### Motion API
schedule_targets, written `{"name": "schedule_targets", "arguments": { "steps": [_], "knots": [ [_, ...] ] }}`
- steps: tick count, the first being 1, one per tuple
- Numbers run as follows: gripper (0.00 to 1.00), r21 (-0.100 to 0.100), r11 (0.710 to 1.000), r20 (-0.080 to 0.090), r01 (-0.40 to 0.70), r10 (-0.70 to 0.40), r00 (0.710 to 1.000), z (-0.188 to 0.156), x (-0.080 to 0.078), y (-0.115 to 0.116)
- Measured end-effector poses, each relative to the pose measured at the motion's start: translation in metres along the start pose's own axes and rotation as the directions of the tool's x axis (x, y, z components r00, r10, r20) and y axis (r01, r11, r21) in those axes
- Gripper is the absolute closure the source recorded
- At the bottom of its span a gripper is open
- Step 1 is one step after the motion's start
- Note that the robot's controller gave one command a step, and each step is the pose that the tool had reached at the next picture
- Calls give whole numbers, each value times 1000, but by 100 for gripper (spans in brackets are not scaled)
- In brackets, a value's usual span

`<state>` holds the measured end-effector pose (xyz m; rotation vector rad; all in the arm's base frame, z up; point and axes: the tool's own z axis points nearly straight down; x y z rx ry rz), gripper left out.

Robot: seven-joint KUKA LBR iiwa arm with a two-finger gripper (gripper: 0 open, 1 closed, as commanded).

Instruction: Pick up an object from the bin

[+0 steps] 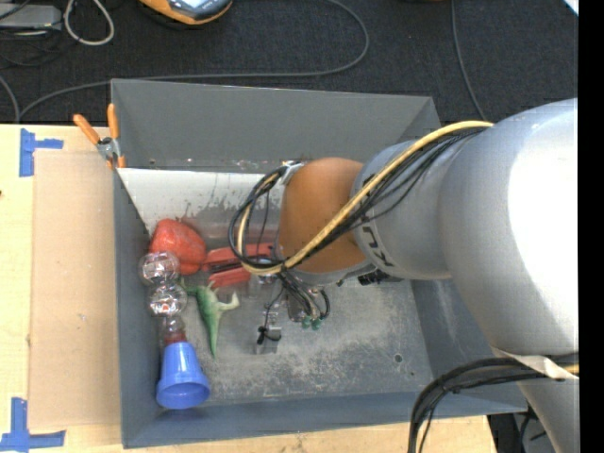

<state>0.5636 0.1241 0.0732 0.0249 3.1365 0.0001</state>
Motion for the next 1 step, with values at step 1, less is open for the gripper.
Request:
{"name": "schedule_targets", "arguments": {
  "steps": [1],
  "knots": [
    [0, 0, 1000, 0, 0, 0, 1000, 0, 0, 0]
  ]
}}
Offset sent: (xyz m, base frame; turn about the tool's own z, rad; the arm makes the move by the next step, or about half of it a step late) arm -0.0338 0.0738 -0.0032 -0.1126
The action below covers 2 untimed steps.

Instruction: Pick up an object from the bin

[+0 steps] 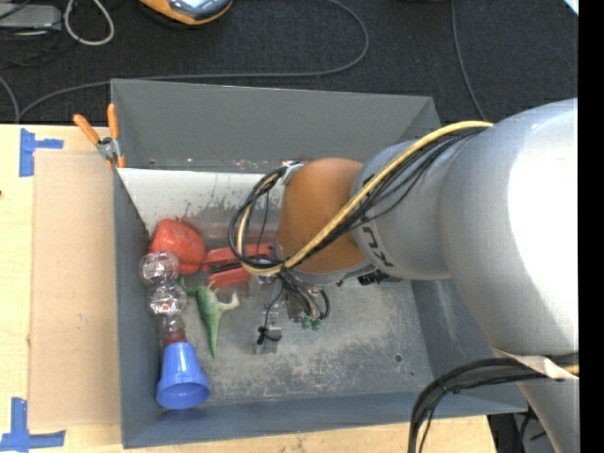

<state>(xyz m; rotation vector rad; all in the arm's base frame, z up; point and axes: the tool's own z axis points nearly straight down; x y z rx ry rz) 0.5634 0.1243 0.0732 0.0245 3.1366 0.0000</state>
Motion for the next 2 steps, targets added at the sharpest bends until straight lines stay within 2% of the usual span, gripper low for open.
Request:
{"name": "schedule_targets", "arguments": {
  "steps": [1, 2],
  "knots": [
    [0, 4, 1000, 1, 24, -24, 1000, 1, 8, 15],
    [0, 2, 982, -3, 189, -189, 982, 3, 23, 32]
  ]
}}
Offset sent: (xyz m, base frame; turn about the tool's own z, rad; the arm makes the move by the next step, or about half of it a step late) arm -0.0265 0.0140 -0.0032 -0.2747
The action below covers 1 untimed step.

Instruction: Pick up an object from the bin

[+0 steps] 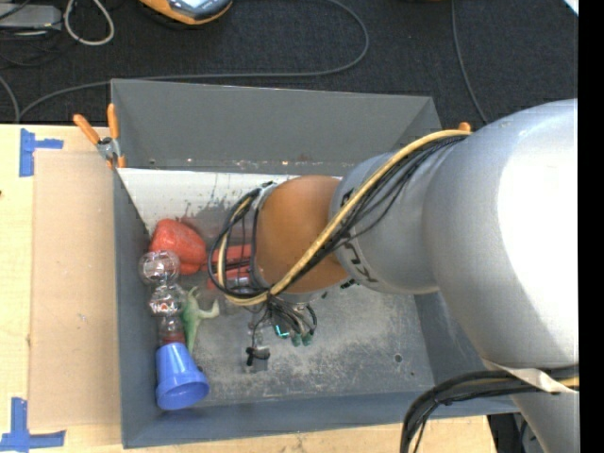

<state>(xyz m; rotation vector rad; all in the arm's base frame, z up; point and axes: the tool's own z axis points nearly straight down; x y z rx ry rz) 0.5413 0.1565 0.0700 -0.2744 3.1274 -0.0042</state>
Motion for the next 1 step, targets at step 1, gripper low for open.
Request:
{"name": "schedule_targets", "arguments": {
  "steps": [1],
  "knots": [
    [0, 2, 997, -1, 83, -83, 997, 1, 8, -18]
  ]
}}
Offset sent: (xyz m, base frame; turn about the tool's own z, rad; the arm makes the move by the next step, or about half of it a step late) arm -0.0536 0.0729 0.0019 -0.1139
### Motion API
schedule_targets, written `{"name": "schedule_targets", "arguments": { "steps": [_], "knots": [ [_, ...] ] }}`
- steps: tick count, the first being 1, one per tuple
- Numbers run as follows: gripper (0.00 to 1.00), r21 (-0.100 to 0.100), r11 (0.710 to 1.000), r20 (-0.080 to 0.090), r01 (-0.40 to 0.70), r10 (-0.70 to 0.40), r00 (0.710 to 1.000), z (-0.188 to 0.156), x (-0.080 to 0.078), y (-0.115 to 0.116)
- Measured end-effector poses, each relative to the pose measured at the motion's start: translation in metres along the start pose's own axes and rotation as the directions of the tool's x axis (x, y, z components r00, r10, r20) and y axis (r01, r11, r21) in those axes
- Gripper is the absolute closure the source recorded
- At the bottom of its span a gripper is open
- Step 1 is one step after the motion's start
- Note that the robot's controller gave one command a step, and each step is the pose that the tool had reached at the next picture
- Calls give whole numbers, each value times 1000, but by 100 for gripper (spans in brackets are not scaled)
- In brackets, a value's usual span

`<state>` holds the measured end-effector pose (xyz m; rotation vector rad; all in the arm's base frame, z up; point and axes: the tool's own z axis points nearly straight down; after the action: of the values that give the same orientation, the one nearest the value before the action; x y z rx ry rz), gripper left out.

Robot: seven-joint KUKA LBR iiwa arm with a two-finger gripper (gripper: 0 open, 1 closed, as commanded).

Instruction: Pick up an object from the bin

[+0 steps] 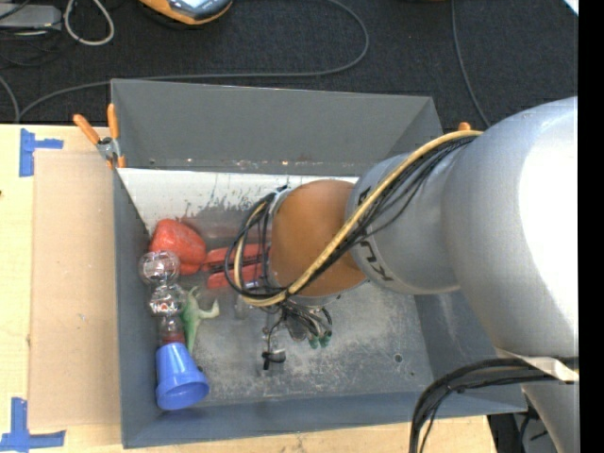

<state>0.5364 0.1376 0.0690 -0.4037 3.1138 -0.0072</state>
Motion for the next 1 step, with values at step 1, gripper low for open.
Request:
{"name": "schedule_targets", "arguments": {
  "steps": [1],
  "knots": [
    [0, 15, 1000, -1, 8, -8, 1000, -5, 21, 86]
  ]
}}
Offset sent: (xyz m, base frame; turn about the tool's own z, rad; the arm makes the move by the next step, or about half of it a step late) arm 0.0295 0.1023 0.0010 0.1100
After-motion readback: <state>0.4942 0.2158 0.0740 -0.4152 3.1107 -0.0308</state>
